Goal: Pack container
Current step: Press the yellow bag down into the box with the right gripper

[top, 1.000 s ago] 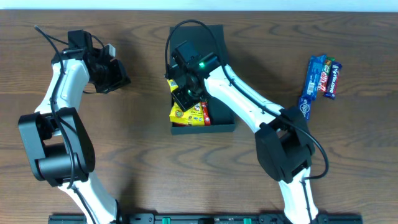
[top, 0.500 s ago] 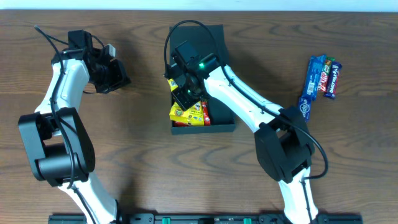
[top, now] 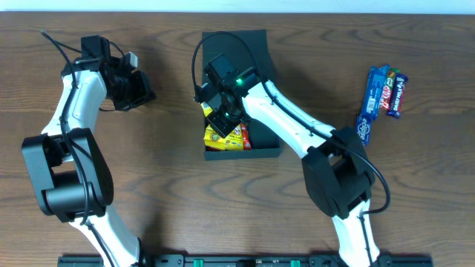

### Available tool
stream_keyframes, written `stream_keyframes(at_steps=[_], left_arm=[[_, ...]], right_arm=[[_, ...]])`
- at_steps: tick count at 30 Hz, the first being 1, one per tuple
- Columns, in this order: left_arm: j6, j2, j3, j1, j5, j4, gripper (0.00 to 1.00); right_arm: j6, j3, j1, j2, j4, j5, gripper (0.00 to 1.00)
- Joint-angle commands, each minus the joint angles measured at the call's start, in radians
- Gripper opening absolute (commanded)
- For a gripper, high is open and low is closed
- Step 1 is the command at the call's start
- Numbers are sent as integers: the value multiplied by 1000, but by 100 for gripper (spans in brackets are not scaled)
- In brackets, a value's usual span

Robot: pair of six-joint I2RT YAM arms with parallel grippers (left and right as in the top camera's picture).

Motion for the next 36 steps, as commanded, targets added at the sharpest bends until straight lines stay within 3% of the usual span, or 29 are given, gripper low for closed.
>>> stream_keyframes(at_steps=[1,9,28,36], left_arm=[[11,8,19,-1,-6,-1,6],[11,8,19,-1,-6,0,6],[11,8,19,-1,-6,0,6],[11,8,19,-1,-10,0,6]], right_arm=[[-14,8,28,5,-40,-30,1],[-15,77,17,-130,61,59,1],[9,71,-22,77,174,76,1],[57,130,-27,26,162,71,1]])
